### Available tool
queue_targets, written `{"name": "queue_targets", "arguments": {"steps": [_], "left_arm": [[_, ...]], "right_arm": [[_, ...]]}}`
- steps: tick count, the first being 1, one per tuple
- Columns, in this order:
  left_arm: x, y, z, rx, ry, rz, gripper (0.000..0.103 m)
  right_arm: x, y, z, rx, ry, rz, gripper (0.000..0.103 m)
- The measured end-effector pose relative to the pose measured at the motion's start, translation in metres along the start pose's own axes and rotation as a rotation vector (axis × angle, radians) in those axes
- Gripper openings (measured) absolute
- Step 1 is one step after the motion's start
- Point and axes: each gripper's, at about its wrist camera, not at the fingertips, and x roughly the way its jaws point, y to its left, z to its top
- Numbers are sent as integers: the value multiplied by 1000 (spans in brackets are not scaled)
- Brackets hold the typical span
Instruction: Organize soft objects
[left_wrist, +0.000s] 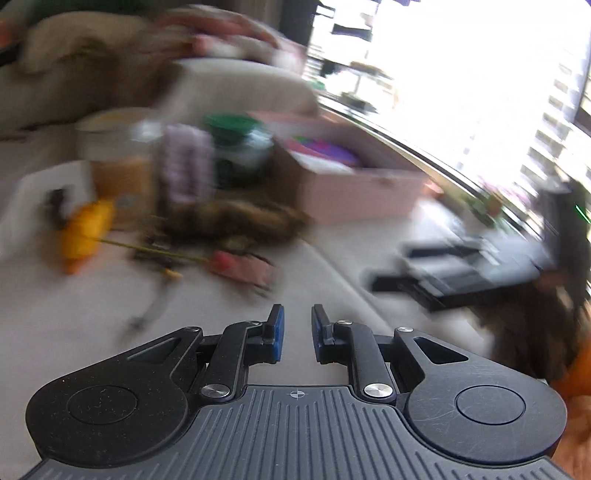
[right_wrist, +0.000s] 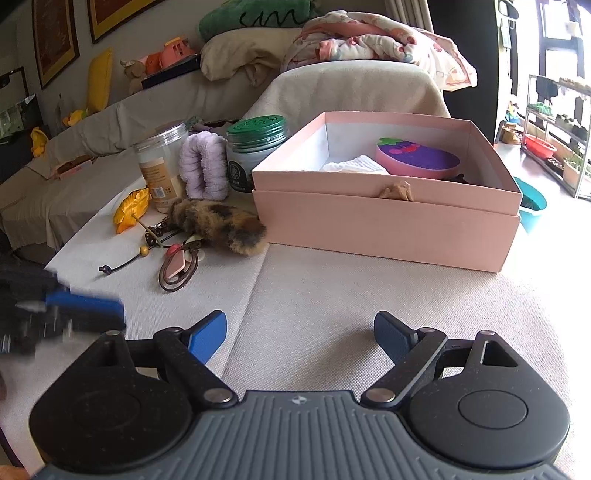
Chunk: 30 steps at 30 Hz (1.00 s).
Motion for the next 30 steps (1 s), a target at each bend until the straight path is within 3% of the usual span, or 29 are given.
{"name": "queue_targets", "arguments": {"steps": [4, 7, 9, 14, 18, 20, 24, 27, 30], "left_arm": [[-4, 38, 14, -183, -110, 184, 18], [-17, 85, 34, -338, -233, 279, 18], [-20, 118, 54, -394, -270, 320, 18], [27, 172, 98, -245, -78, 397, 18], [65, 191, 102, -221, 20, 404, 21], [72, 193, 99, -212, 10, 373, 26], [82, 180, 89, -124, -1, 411, 24], [82, 174, 79, -70, -37, 422, 24], [73, 184, 75, -110, -66, 356, 17]], "right_arm": [[-1, 0, 0, 1, -5, -2, 87], [0, 1, 0, -3, -1, -7, 87], [1, 2, 0, -9, 6, -8, 87], [3, 6, 0, -34, 18, -16, 87], [3, 11, -1, -68, 22, -11, 87], [2, 16, 1, -101, 22, 9, 87], [-2, 45, 15, -288, -31, 50, 87], [3, 71, 39, -377, -48, 128, 87], [21, 101, 68, -419, -15, 216, 87]]}}
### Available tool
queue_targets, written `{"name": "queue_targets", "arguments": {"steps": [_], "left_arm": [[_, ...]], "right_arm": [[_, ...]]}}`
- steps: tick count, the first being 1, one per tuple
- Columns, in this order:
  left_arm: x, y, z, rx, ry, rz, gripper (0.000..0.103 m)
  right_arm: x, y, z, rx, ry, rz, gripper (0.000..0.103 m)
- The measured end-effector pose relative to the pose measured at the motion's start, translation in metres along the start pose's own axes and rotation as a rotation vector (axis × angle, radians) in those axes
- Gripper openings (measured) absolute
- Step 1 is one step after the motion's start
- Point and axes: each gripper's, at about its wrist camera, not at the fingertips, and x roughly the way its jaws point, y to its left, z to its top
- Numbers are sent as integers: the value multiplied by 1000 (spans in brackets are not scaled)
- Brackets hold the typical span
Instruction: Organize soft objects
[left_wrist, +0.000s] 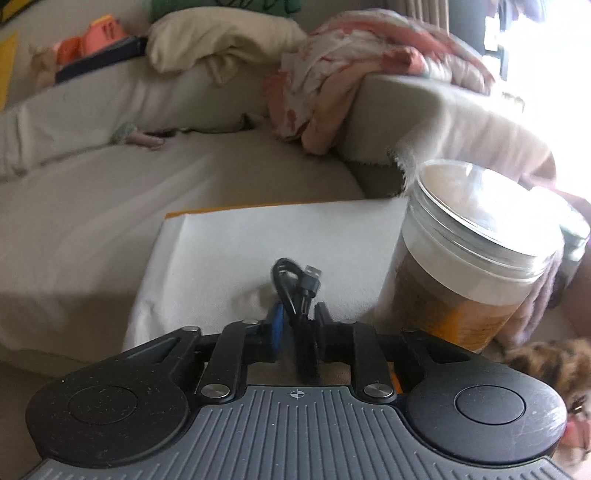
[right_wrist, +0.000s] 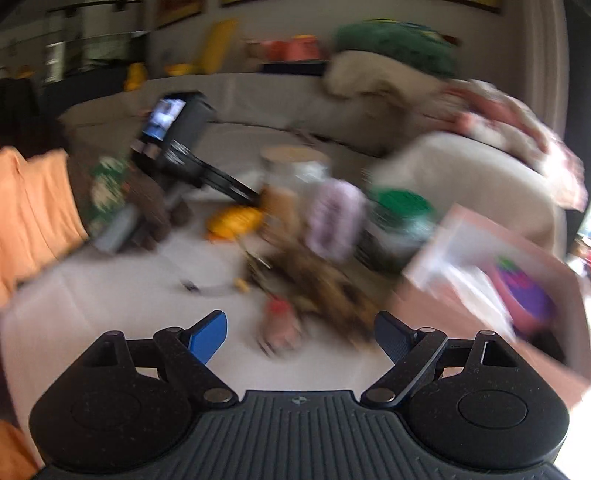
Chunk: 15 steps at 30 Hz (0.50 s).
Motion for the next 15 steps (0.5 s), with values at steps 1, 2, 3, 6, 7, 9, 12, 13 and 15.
{"name": "queue_targets", "arguments": {"steps": [1, 2, 3, 6, 7, 9, 12, 13, 15], "left_arm": [[-3, 7, -3, -35, -9, -28, 17], [-9, 13, -9, -66, -21, -53, 17], [-15, 17, -13, -81, -31, -59, 17], [-39, 30, -31, -112, -68, -96, 17], [-48, 35, -38, -128, -79, -113, 17], [-65, 42, -49, -145, -104, -125, 17], [-90, 56, -60, -158, -143, -119, 17], [-98, 61, -63, -171, -157, -114, 17], [-110, 69, -64, -193, -187, -96, 17]], "right_arm": [[10, 5, 12, -16, 12, 29, 87], [20, 10, 23, -35, 24, 55, 87], [31, 15, 33, -59, 34, 72, 87], [71, 29, 57, -96, 82, 89, 81], [85, 31, 63, -98, 107, 89, 74], [111, 35, 72, -92, 152, 81, 71], [144, 36, 78, -66, 215, 77, 70], [152, 37, 79, -53, 236, 75, 55], [155, 38, 84, -17, 254, 117, 27]]}}
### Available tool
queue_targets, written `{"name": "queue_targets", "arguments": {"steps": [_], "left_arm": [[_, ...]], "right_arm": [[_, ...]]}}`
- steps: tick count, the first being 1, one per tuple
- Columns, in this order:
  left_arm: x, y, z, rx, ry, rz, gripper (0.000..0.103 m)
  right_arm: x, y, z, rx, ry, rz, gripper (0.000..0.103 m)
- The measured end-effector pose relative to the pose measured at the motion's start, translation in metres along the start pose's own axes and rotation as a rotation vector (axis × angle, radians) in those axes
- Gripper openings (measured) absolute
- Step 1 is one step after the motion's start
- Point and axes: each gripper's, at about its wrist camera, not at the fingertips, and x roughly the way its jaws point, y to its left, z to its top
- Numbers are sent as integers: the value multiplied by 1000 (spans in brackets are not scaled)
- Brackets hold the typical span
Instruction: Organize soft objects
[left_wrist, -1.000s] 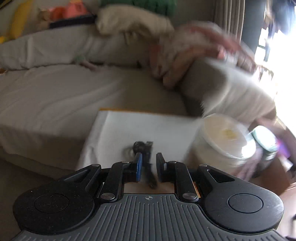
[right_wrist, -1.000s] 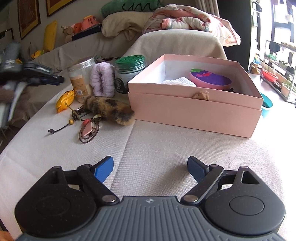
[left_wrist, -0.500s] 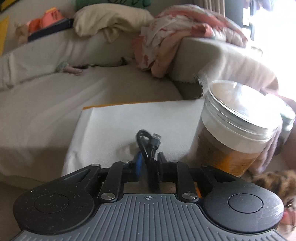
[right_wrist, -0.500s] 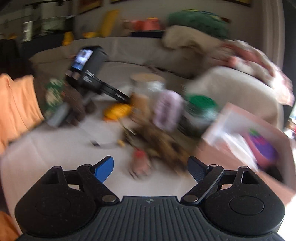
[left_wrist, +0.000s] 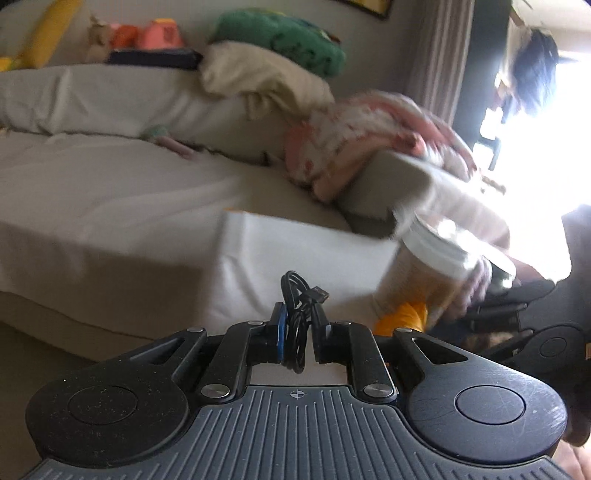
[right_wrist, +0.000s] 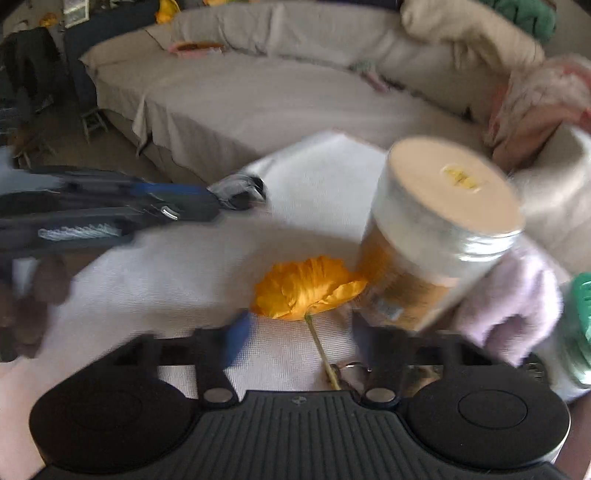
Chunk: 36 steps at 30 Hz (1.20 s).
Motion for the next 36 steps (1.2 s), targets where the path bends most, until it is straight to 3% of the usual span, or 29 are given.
{"name": "queue_targets", "arguments": {"steps": [1, 2, 5, 9, 12, 15, 19, 21, 22, 24, 25, 26, 28, 32, 36], "left_arm": [[-7, 3, 4, -2, -21, 9, 17], [-10, 4, 11, 4, -41, 17, 17], [-26, -2, 42, 30, -127, 45, 17], [-43, -29, 90, 43, -247, -1, 17], [-44, -72, 118, 49, -285, -104, 17], [-34, -126, 133, 83, -271, -234, 17], [-2, -209, 139, 126, -203, -395, 17], [25, -240, 132, 77, -137, -462, 17], [43, -251, 127, 28, -77, -494, 18], [80, -275, 111, -7, 85, -480, 18], [93, -285, 101, 9, 130, -443, 19], [104, -295, 89, 46, 165, -399, 19], [112, -298, 75, 87, 209, -378, 19], [88, -275, 65, 48, 168, -427, 19], [47, -222, 66, 73, -10, -318, 19]], "right_arm": [[-4, 2, 3, 8, 7, 18, 12], [-12, 4, 5, 12, -13, 32, 7], [-58, 6, 13, 14, -123, 71, 6], [-143, -15, 22, 68, -281, 87, 5], [-204, -44, 18, 113, -391, -1, 5], [-253, -81, 1, 170, -459, -115, 5], [-281, -145, -31, 311, -449, -209, 5], [-273, -176, -51, 367, -391, -174, 6], [-266, -190, -60, 389, -368, -161, 8], [-246, -211, -80, 451, -320, -212, 25], [-238, -220, -92, 479, -312, -232, 44], [-233, -227, -105, 506, -313, -248, 54], [-229, -237, -125, 547, -310, -269, 54], [-231, -229, -146, 524, -350, -311, 59], [-227, -193, -167, 436, -372, -389, 73]]}}
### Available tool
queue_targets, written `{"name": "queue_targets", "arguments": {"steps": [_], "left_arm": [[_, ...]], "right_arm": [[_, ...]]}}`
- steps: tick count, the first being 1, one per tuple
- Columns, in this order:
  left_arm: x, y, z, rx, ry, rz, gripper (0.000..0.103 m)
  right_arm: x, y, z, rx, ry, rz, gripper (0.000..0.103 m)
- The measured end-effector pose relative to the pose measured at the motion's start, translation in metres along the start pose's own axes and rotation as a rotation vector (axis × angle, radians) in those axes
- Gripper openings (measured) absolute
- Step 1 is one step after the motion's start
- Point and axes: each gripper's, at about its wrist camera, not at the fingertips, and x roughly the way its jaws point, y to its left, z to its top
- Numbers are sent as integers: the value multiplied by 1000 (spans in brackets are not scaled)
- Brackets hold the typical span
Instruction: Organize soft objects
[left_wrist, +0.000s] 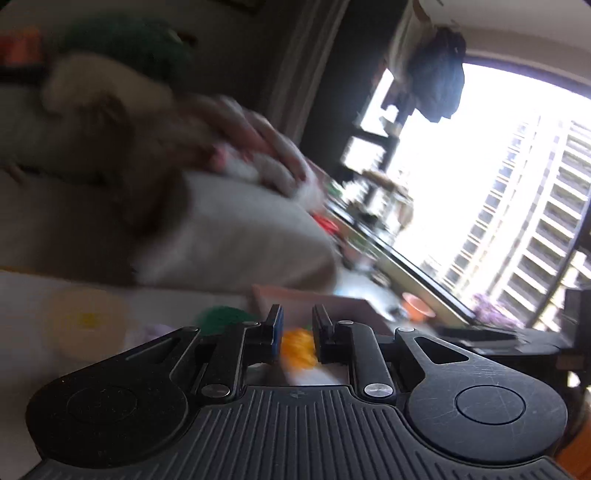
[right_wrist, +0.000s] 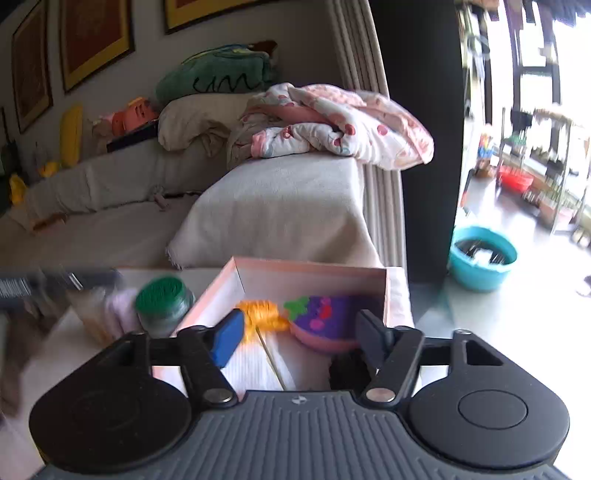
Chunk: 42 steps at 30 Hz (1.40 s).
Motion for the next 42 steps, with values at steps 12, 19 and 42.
{"name": "queue_targets", "arguments": {"steps": [12, 19, 42], "left_arm": [[-49, 63, -65, 12, 184, 221, 19], [-72, 48, -96, -48, 146, 243, 19], [-107, 80, -122, -187, 105, 234, 19]], "right_arm": [[-12, 98, -96, -165, 92, 107, 85], [0, 141, -94, -264, 105, 193, 85], [75, 192, -59, -87, 487, 492, 34]]}}
